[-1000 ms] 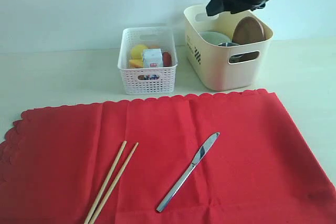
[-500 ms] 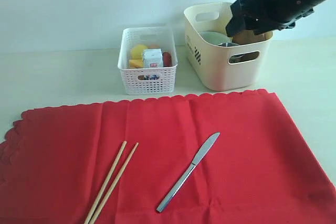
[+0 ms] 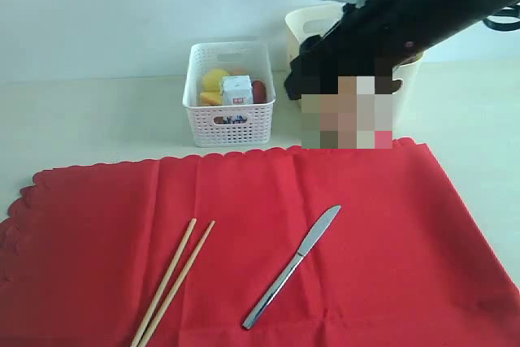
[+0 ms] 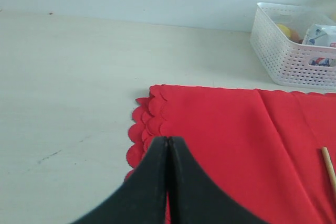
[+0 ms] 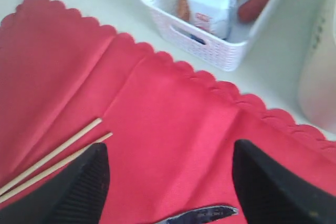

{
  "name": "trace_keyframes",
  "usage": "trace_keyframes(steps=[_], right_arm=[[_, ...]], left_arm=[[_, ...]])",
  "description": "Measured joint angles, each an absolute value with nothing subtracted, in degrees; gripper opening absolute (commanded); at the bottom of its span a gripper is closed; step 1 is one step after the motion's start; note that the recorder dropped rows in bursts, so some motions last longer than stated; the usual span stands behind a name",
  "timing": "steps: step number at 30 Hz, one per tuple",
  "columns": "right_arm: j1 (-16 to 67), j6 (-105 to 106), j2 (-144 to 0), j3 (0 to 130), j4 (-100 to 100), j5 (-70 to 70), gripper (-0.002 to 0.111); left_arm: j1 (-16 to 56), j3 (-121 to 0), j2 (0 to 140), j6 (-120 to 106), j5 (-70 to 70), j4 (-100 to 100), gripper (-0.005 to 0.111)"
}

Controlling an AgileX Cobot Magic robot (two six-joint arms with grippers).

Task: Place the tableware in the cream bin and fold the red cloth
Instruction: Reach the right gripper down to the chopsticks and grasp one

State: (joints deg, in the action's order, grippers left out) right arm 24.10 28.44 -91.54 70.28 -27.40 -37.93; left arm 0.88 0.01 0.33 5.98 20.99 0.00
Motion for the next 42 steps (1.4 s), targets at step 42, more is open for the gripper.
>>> trace_keyframes(steps=[42], right_arm=[[52.50, -5.62, -119.49, 84.11, -11.33, -47.22, 0.063]], left_arm=[[0.88, 0.01, 0.33, 5.98, 20.99, 0.00, 0.001]])
